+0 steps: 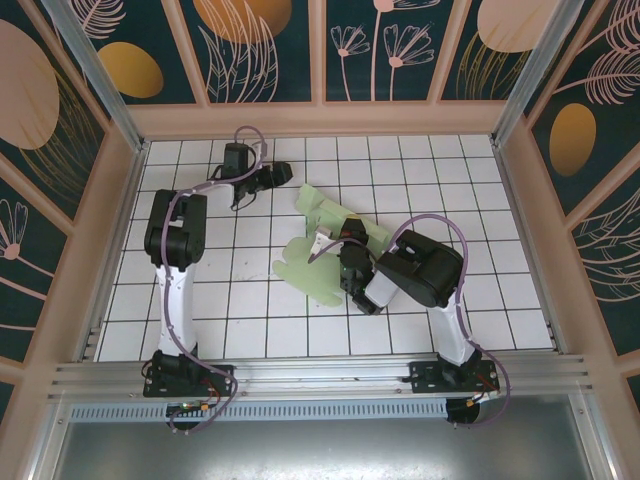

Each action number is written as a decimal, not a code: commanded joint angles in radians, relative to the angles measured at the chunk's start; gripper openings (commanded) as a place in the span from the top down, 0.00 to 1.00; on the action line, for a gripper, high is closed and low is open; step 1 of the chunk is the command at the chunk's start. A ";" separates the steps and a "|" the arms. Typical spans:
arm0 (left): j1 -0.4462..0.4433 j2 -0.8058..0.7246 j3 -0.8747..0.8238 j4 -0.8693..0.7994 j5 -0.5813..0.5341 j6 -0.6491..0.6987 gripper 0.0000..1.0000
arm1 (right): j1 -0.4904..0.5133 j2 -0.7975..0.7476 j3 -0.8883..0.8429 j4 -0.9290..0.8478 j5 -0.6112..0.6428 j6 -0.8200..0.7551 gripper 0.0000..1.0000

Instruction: Fold the paper box

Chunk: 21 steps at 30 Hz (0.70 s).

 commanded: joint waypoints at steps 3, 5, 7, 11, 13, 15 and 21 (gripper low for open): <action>-0.025 0.066 0.083 -0.158 0.148 0.151 0.29 | 0.009 -0.038 0.002 0.011 -0.014 0.054 1.00; -0.038 0.071 0.091 -0.190 0.206 0.210 0.31 | 0.009 -0.038 0.004 0.004 -0.016 0.057 1.00; -0.057 0.067 0.096 -0.239 0.231 0.292 0.31 | 0.009 -0.037 0.006 -0.001 -0.020 0.065 1.00; -0.080 0.057 0.086 -0.273 0.259 0.372 0.31 | 0.006 -0.038 0.010 -0.006 -0.025 0.072 1.00; -0.080 0.052 0.078 -0.278 0.287 0.390 0.32 | 0.004 -0.040 0.010 -0.006 -0.026 0.076 1.00; -0.080 0.037 0.056 -0.281 0.308 0.413 0.33 | 0.001 -0.044 0.007 -0.008 -0.030 0.081 1.00; -0.079 -0.034 -0.038 -0.259 0.348 0.464 0.32 | -0.011 -0.051 0.002 -0.008 -0.035 0.084 1.00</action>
